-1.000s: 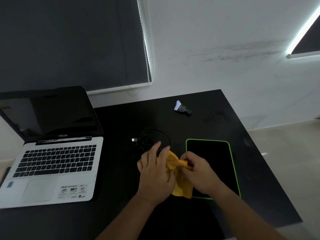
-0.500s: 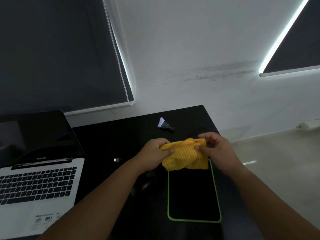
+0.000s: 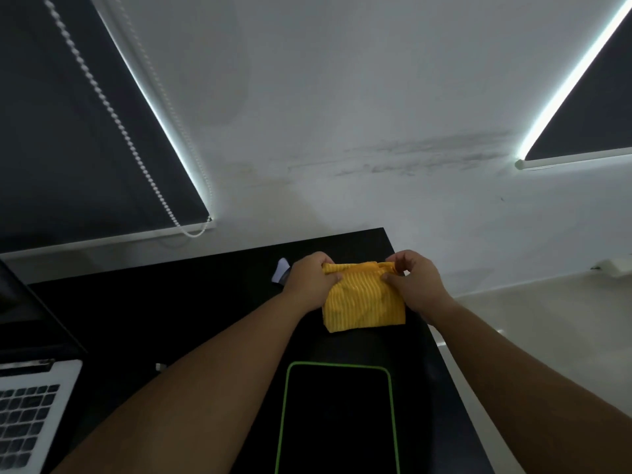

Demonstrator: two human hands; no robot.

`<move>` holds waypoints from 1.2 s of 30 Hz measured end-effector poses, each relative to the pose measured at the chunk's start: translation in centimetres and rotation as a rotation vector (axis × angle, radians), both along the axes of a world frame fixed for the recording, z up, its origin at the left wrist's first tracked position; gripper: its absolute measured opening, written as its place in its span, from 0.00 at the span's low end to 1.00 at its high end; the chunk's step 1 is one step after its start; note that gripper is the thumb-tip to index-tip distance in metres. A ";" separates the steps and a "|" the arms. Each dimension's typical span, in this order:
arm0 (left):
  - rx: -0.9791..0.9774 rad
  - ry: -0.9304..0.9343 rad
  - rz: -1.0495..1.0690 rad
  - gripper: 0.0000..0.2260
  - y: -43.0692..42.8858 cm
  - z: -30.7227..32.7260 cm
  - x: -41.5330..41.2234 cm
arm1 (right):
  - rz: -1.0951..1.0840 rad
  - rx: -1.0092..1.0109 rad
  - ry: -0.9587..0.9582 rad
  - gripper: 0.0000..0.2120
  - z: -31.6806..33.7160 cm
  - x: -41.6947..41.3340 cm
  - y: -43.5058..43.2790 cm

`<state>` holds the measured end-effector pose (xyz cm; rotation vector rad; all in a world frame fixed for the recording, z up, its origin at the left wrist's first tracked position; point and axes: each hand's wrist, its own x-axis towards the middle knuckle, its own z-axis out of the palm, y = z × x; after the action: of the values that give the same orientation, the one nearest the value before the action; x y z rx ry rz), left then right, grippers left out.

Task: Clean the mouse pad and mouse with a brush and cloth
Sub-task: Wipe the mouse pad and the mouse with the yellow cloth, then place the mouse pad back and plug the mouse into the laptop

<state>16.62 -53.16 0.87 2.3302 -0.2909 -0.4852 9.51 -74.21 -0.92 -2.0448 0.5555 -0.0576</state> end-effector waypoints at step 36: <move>0.266 -0.340 0.115 0.16 5.5 -3.6 -1.6 | 0.523 -0.714 -0.033 0.22 -2.5 -1.5 1.3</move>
<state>15.06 -47.70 -2.68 2.6702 -0.2620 -0.0702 8.05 -72.95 -3.39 -2.8175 -0.0642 0.0278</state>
